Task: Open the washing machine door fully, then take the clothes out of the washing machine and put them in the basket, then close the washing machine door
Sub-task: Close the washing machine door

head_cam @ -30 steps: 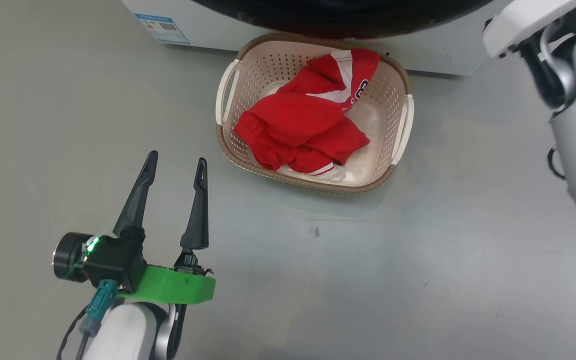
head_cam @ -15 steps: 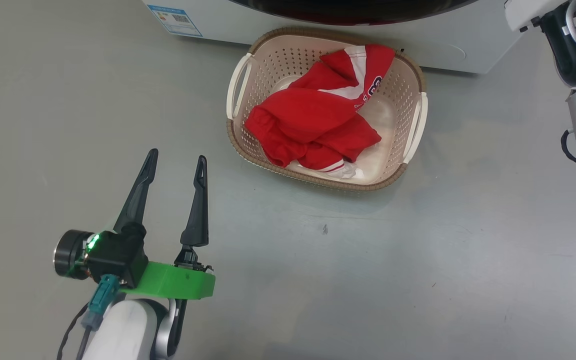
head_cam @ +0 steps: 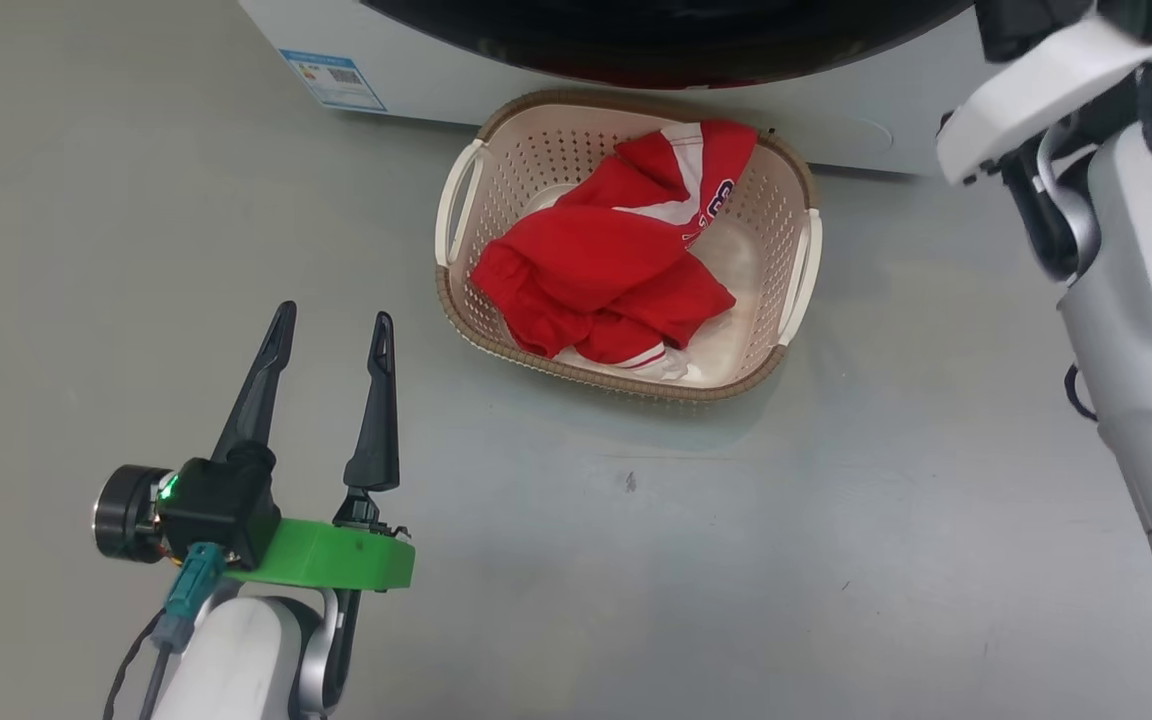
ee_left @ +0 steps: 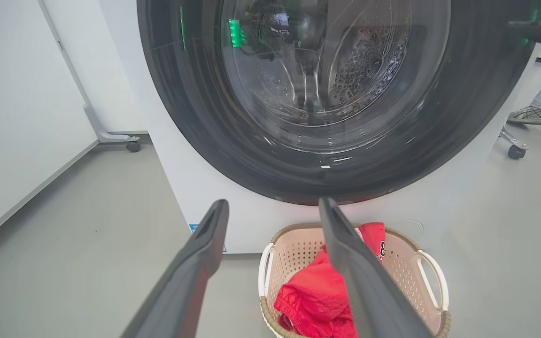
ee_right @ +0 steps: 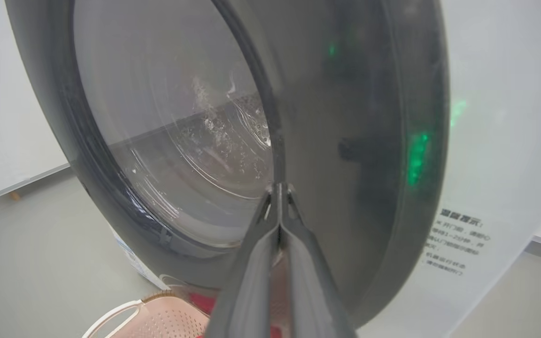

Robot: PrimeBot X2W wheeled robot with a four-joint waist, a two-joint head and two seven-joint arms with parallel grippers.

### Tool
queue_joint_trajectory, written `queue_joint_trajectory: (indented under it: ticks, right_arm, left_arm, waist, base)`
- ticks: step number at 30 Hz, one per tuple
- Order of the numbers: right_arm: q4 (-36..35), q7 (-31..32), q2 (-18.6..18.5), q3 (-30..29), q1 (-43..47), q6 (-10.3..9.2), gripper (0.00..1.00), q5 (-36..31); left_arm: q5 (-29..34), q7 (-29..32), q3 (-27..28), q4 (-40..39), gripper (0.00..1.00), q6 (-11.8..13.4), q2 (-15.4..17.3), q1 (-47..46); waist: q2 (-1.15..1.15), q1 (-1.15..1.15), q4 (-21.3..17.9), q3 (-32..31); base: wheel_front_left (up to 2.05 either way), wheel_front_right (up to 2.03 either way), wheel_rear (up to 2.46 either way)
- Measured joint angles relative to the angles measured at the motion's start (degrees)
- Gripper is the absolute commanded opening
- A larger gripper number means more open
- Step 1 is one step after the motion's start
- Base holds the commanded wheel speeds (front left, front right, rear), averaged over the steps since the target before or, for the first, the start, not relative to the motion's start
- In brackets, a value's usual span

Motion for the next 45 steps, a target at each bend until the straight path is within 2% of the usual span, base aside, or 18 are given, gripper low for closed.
queue_joint_trajectory:
  ticks: [15, 17, 19, 20, 22, 23, 36, 45]
  right_arm:
    - [0.19, -3.01, 1.57, -1.32, 15.00, 0.00, 0.00, 3.14]
    - [-0.19, -3.03, 2.37, -2.15, 17.11, -0.18, 0.00, 3.68]
    - [-0.60, -3.35, 2.97, -3.08, 19.27, -1.14, 0.00, 4.20]
    - [-0.81, -3.46, 3.23, -3.39, 20.40, -1.16, 0.14, 4.33]
    - [-1.10, -3.46, 3.99, -3.77, 22.59, -1.52, 0.73, 4.79]
    - [-1.22, -3.45, 4.34, -3.81, 23.75, -1.69, 0.98, 4.83]
    - [-7.21, -3.45, 5.97, -6.41, 36.44, -3.56, 1.00, 5.06]
    - [-11.40, -3.45, 6.15, -7.04, 42.74, -4.12, 1.00, 4.77]
  left_arm:
    - [0.19, 0.00, 1.31, 2.60, 1.00, -0.44, 0.78, 1.25]
    - [0.38, 0.00, 1.01, 3.19, 1.00, -0.73, 1.13, 2.10]
    - [0.42, 0.00, 0.82, 3.63, 1.00, -0.93, 1.46, 2.89]
    - [0.42, 0.00, 0.80, 3.80, 1.00, -0.98, 1.66, 3.27]
    - [0.42, 0.00, 0.69, 4.27, 1.00, -1.21, 2.01, 3.97]
    - [0.42, 0.00, 0.59, 4.64, 1.00, -1.40, 2.14, 4.30]
    - [0.00, 0.00, 0.53, 6.77, 1.00, -1.51, 2.43, 9.67]
    - [-0.19, 0.01, 0.47, 7.20, 1.00, -1.51, 2.52, 12.16]
  waist:
    - [0.00, -0.01, -3.70, -6.34]
    - [0.00, -0.01, -4.32, -7.36]
    - [0.00, -0.01, -4.98, -8.41]
    - [0.00, -0.01, -5.35, -8.95]
    - [0.00, -0.01, -6.11, -9.96]
    - [0.00, -0.01, -6.52, -10.49]
    - [0.00, -0.01, -11.95, -17.84]
    - [0.00, -0.01, -15.29, -22.43]
  base:
    - [0.00, 0.00, 0.00]
    - [0.00, 0.00, 0.00]
    - [0.00, 0.00, 0.00]
    - [0.00, 0.00, 0.00]
    - [0.00, 0.00, 0.00]
    - [0.00, 0.00, 0.00]
    - [0.00, 0.00, 0.00]
    - [0.00, 0.00, 0.00]
